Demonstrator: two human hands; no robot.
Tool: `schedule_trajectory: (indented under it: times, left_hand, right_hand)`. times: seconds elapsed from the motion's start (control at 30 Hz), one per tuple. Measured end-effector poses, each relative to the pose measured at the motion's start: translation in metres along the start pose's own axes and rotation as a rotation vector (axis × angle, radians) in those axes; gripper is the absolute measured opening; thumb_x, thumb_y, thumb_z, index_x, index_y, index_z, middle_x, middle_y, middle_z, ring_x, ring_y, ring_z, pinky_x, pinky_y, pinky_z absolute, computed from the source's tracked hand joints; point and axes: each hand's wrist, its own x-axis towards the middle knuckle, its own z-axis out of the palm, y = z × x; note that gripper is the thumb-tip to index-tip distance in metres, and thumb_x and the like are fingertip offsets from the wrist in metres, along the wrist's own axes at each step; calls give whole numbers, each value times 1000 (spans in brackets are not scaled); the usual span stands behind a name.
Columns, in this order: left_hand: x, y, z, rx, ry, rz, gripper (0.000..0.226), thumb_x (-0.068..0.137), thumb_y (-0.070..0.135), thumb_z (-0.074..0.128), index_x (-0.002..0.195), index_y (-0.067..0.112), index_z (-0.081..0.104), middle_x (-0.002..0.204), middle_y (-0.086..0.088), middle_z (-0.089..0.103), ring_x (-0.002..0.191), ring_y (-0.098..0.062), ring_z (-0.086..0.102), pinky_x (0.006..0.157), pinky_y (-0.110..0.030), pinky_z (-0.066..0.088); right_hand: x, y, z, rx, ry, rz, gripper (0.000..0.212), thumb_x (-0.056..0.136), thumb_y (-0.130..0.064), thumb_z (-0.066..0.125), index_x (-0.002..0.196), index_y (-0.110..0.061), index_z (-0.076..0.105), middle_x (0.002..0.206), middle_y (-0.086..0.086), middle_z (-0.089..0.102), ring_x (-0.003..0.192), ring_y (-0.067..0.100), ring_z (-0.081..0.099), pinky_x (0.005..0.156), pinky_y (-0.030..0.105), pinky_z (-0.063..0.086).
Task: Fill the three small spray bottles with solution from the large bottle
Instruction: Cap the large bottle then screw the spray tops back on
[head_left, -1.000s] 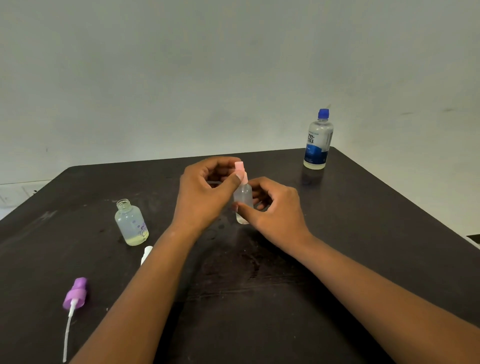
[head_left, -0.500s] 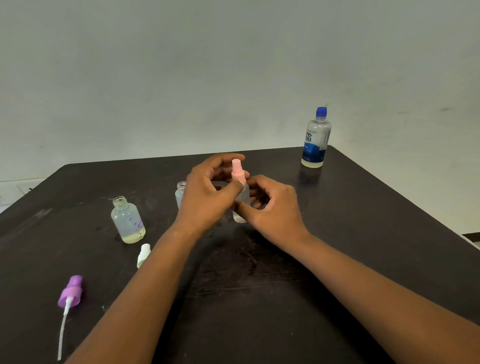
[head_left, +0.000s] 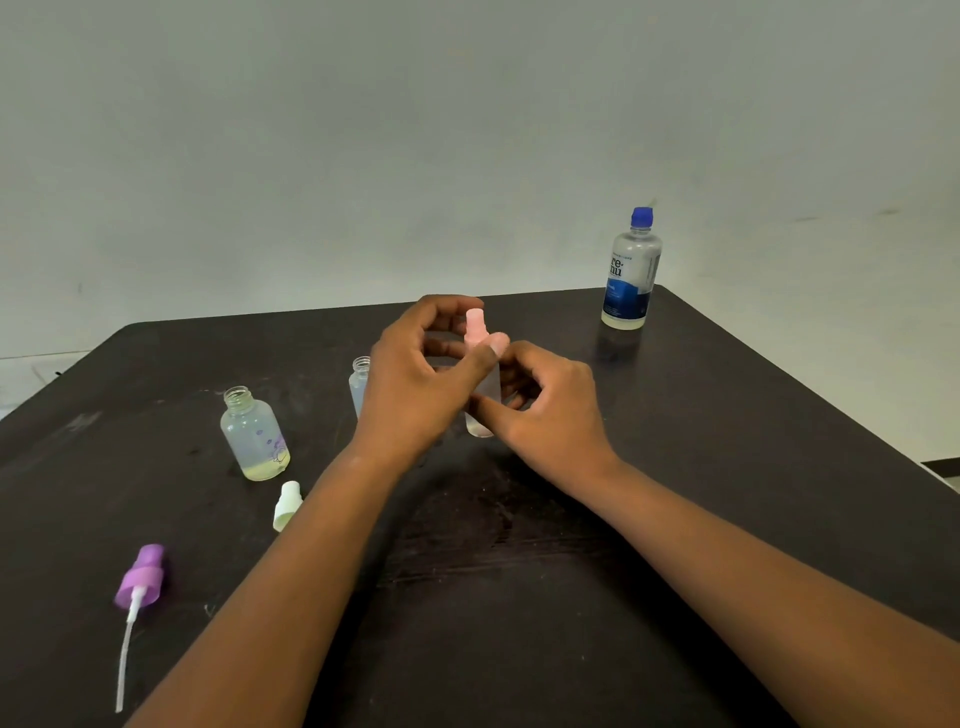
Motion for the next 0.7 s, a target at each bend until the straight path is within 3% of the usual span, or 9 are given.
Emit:
schedule_trajectory:
  times: [0.07,0.17,0.27,0.33,0.4,0.53,0.7]
  left_hand:
    - [0,0,0,2,20,4,30,94,17,80,122,19,71,102,11,72,91,0,70,83,-17,58]
    - [0,1,-2,-45,-29,2,28,100,7,70,126,15,69,108,1,78,103,-5,74,90,-23,60]
    - [0,3,-1,-83,-41,-15,27,100,14,72,127,16,70,109,0,79,104,-8,76,92,-25,60]
    - [-1,3,0,-36,0,-19,30,94,24,80,123,20,72,107,7,76,96,-6,74,85,-19,60]
    - [-1,3,0,-3,27,-15,31,93,22,82,122,20,73,103,8,72,89,-5,72,79,-16,58]
    - [0,4,-1,-60,-14,-13,26,100,7,69,126,14,70,107,-1,78,102,-9,75,87,-20,59]
    - [-2,5,1,-9,8,-21,31,92,24,82,121,21,71,104,8,72,90,-7,73,79,-17,59]
  right_hand:
    - [-1,0,0,10,0,1,33,77,-35,89,100,-14,77,77,-17,69,69,4,68,64,21,55]
    - [-1,0,0,5,-7,2,36,78,-35,91,105,-14,77,87,-7,76,77,8,72,71,31,62]
    - [0,0,-1,4,-3,8,35,78,-35,91,104,-15,77,85,-9,76,75,7,72,70,29,61]
    - [1,1,-1,8,5,14,31,78,-34,90,100,-15,77,79,-12,73,70,5,69,66,25,58]
    - [0,1,0,9,4,4,32,78,-34,90,101,-15,77,80,-12,73,70,5,69,65,24,58]
    - [0,2,0,14,-4,4,35,78,-34,91,104,-15,77,86,-8,77,76,7,72,70,30,62]
    - [0,2,0,12,13,-5,29,78,-34,89,96,-16,76,72,-18,67,65,4,66,62,19,51]
